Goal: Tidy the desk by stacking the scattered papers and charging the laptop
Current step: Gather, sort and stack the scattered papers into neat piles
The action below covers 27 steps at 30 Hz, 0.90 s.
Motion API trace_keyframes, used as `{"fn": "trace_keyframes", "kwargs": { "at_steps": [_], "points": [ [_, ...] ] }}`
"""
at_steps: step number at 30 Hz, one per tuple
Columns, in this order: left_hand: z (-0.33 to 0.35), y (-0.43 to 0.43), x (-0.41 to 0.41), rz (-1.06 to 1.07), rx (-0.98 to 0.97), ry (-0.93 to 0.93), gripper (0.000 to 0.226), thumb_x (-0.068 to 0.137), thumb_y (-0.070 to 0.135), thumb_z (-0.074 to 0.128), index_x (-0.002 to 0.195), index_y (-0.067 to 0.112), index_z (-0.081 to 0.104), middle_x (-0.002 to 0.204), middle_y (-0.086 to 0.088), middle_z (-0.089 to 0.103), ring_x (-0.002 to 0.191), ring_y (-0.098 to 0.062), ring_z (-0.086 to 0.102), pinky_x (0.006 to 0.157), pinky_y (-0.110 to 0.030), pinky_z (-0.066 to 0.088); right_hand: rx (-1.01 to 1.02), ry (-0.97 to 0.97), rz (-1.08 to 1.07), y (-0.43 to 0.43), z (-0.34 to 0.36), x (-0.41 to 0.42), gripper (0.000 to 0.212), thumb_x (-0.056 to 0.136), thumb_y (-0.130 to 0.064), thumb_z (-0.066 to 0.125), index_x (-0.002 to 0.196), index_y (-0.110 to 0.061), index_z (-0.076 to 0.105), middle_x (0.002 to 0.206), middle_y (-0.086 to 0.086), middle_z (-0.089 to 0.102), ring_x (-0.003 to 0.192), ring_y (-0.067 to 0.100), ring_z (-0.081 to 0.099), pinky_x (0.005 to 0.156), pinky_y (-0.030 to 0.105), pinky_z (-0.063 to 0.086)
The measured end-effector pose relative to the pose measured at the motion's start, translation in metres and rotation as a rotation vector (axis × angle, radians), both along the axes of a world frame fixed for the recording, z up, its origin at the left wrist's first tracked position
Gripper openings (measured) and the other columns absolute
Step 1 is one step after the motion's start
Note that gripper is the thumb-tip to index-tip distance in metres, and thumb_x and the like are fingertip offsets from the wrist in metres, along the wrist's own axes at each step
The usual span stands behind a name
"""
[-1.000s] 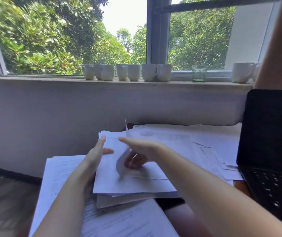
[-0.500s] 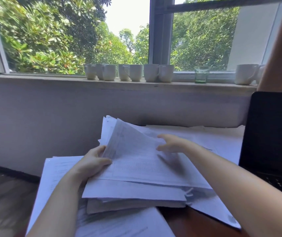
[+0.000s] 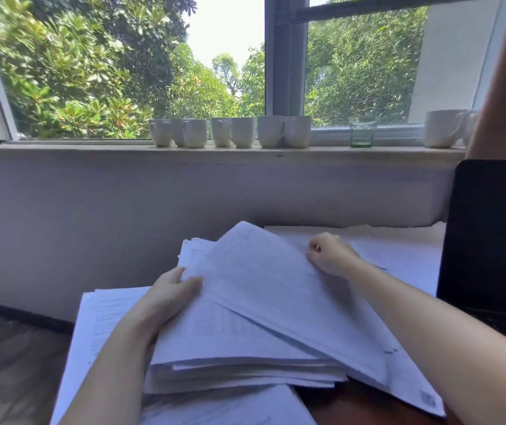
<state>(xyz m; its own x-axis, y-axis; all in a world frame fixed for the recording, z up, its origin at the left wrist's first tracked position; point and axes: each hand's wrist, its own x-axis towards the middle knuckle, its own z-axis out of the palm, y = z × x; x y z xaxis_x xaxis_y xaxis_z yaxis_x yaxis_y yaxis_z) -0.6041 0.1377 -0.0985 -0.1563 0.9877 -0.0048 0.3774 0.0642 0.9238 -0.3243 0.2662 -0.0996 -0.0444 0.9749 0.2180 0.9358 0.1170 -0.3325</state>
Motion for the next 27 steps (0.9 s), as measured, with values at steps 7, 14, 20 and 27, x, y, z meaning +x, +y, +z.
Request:
{"fn": "trace_keyframes", "kwargs": {
  "at_steps": [7, 14, 20, 27],
  "points": [
    [0.002, 0.005, 0.004, 0.063, -0.037, 0.000, 0.045, 0.094, 0.041, 0.053, 0.123, 0.008, 0.060, 0.127, 0.001, 0.054, 0.116, -0.014, 0.047, 0.089, -0.025, 0.029, 0.019, 0.448, -0.159, -0.009, 0.008, 0.000, 0.025, 0.085, -0.006, 0.047, 0.062, -0.011, 0.040, 0.064, 0.006, 0.037, 0.062, 0.017, 0.035, 0.051, 0.029, 0.022],
    [0.009, -0.008, 0.007, 0.089, -0.105, 0.061, 0.038, 0.088, 0.051, 0.058, 0.079, 0.017, 0.045, 0.073, 0.002, 0.039, 0.058, -0.012, 0.040, 0.057, -0.027, 0.029, -0.085, 0.406, 0.036, -0.045, -0.013, -0.053, 0.026, 0.091, -0.010, 0.046, 0.066, -0.014, 0.042, 0.072, 0.002, 0.046, 0.069, 0.021, 0.045, 0.054, 0.025, 0.030],
    [0.009, -0.007, 0.004, 0.187, -0.161, -0.018, 0.077, 0.093, 0.035, 0.058, 0.148, 0.002, 0.016, 0.134, -0.017, 0.048, 0.113, -0.034, 0.055, 0.090, -0.038, 0.046, -0.051, 0.389, 0.142, -0.048, -0.014, -0.045, 0.030, 0.093, -0.018, 0.048, 0.063, -0.023, 0.046, 0.087, 0.001, 0.059, 0.085, 0.021, 0.055, 0.067, 0.025, 0.035],
    [0.002, -0.004, 0.006, 0.136, -0.068, 0.049, 0.013, 0.088, 0.008, 0.059, 0.097, 0.009, 0.049, 0.090, -0.005, 0.062, 0.073, -0.016, 0.061, 0.054, -0.026, 0.044, -0.126, 0.116, 0.145, -0.066, -0.018, -0.046, 0.014, 0.091, -0.025, 0.041, 0.096, -0.018, 0.051, 0.109, 0.006, 0.056, 0.104, 0.027, 0.051, 0.079, 0.032, 0.040]
  ]
}}
